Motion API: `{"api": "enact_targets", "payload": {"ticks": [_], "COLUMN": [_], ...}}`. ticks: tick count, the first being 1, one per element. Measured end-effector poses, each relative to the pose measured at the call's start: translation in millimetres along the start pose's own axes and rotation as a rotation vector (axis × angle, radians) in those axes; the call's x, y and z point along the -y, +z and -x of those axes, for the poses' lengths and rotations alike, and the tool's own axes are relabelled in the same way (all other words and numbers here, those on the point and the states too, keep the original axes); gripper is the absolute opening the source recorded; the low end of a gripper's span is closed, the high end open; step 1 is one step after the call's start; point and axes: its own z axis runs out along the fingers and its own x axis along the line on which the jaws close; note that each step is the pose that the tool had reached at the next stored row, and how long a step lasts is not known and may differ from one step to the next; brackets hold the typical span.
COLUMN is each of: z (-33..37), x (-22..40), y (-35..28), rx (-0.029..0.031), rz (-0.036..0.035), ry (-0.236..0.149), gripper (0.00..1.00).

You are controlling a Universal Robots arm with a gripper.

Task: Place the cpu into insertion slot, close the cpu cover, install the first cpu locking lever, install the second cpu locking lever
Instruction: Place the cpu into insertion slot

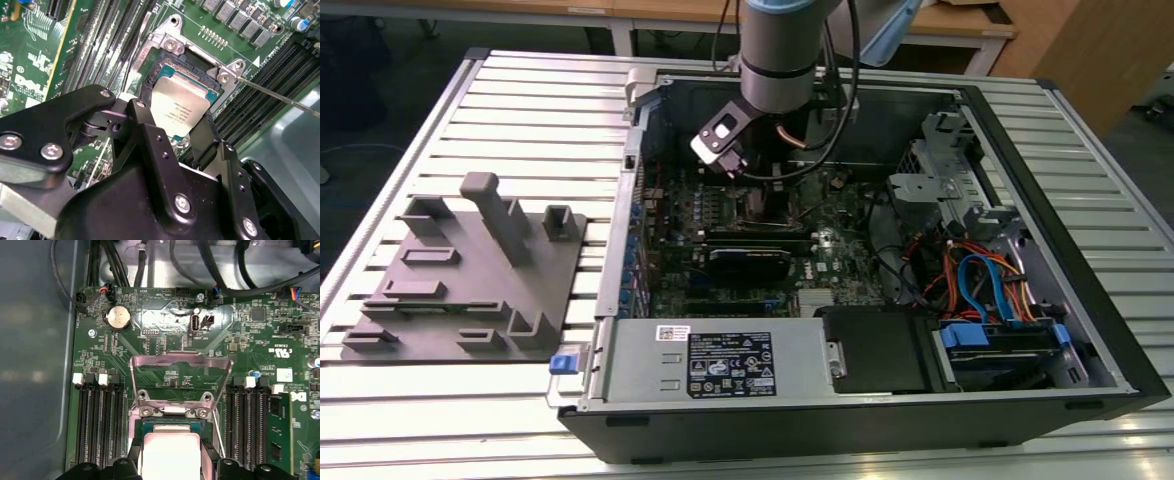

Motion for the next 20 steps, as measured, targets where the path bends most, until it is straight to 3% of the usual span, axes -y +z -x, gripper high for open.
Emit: {"api": "enact_targets", "payload": {"ticks": [5, 10, 20], "z": [0.0, 0.1, 0.0], "x": [1.3, 1.5, 1.5], "y": [1.5, 2.7, 3.7], "rx": [0.0038, 0.0202, 0.0202], "rz": [0.0001, -0.0004, -0.0005], "ry": [0.014, 0.013, 0.008], "gripper": [0.54, 0.54, 0.54]}}
